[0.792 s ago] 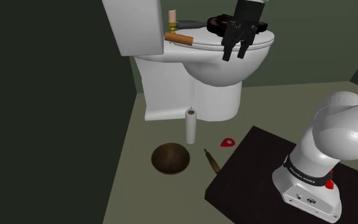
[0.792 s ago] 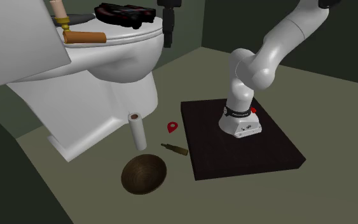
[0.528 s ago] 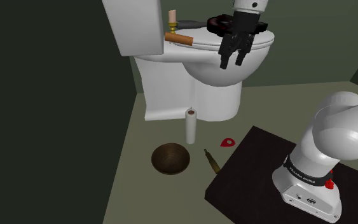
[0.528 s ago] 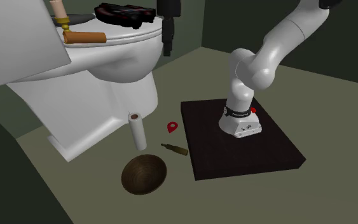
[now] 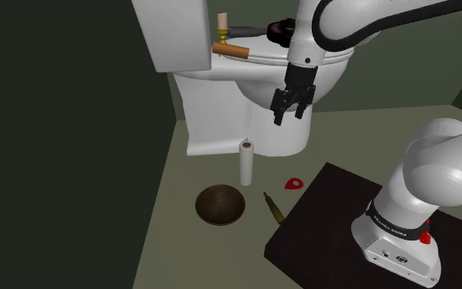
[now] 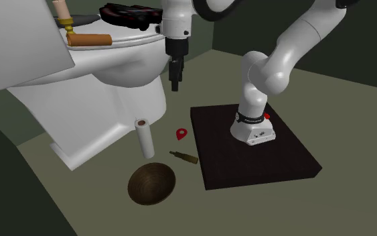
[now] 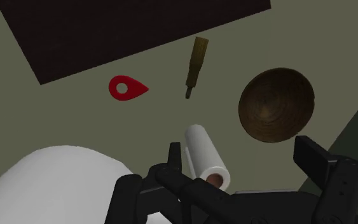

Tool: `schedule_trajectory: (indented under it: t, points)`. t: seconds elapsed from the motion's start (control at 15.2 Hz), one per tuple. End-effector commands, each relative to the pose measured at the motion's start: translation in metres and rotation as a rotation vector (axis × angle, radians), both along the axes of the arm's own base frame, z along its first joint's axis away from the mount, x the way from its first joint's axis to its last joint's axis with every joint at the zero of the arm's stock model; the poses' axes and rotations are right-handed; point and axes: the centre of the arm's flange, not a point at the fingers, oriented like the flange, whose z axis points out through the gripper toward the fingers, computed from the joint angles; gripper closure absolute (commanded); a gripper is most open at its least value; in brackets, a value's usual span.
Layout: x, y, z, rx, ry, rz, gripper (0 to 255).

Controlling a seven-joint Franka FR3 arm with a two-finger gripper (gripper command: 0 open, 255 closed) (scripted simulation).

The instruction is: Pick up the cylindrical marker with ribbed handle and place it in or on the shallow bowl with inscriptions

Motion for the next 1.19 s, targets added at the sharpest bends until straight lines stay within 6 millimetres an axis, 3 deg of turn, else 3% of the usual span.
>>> schedule_trajectory:
  t: [0.0,1.12]
  points:
    - [0.002,0.003,-0.026,-0.004,0.008,-0.022,0]
    - [0.010,0.030,-0.249,-0.045,0.089,-0.202,0]
